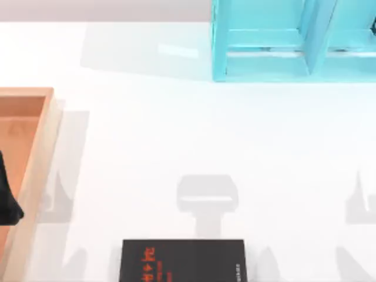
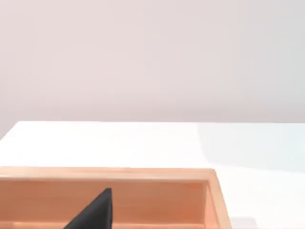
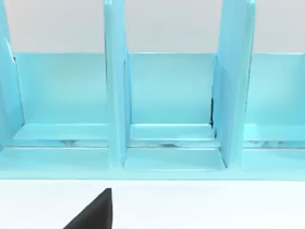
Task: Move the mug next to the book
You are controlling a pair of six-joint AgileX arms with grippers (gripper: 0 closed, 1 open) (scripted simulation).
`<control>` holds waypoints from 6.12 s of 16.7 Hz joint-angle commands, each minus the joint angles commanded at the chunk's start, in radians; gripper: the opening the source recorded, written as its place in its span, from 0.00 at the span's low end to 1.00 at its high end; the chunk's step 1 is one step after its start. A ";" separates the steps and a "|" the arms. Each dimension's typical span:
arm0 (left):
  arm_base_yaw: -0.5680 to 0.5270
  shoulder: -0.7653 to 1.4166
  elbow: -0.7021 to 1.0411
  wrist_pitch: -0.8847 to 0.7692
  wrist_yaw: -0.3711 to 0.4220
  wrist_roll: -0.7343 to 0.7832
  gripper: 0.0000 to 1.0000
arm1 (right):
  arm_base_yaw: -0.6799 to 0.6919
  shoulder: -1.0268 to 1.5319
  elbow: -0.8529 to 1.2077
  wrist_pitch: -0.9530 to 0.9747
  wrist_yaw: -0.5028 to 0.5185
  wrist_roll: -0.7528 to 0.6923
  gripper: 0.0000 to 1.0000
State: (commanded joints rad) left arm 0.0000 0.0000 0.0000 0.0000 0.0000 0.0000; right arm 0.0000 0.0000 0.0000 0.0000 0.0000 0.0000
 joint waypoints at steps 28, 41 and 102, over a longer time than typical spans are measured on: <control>0.000 0.000 0.000 0.000 0.000 0.000 1.00 | -0.551 1.297 0.886 -1.167 -0.040 -2.055 1.00; 0.000 0.000 0.000 0.000 0.000 0.000 1.00 | -0.709 1.333 1.014 -1.253 -0.002 -2.276 1.00; 0.000 0.000 0.000 0.000 0.000 0.000 1.00 | -0.413 1.384 0.928 -1.021 0.041 -2.729 0.00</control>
State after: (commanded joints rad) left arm 0.0000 0.0000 0.0000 0.0000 0.0000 0.0000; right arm -0.4126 1.3841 0.9280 -1.0207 0.0409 -2.7287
